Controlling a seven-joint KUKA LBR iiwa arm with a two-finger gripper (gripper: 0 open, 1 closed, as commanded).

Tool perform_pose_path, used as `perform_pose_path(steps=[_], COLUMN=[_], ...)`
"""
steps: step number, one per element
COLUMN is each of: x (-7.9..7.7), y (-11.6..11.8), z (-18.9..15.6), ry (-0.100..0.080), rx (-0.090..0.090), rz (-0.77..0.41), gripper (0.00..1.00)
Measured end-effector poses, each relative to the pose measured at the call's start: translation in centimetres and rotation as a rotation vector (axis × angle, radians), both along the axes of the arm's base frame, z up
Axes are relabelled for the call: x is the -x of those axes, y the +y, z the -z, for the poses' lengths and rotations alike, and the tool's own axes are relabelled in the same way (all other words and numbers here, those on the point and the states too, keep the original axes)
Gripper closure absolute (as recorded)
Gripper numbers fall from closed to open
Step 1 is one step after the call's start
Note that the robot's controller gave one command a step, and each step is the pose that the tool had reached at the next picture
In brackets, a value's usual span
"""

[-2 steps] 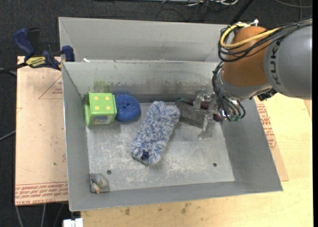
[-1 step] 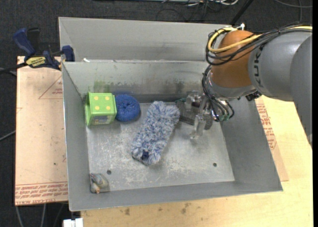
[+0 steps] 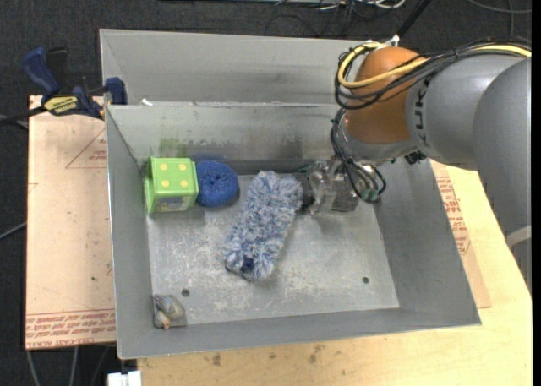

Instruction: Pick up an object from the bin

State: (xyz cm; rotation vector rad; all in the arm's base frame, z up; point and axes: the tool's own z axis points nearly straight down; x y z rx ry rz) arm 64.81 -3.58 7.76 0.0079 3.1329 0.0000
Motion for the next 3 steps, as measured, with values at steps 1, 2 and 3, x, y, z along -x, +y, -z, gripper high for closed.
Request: perform_pose_path(steps=[1,2,3], x=[0.0,0.7,-0.2], y=[0.0,-0.8,1.5], z=[0.0,-4.5,-14.4], ry=[0.0,0.013,0.005], rx=[0.0,-0.001,0.0], rz=[0.0,-0.004,-0.088], gripper=[1.0,1.0,1.0])
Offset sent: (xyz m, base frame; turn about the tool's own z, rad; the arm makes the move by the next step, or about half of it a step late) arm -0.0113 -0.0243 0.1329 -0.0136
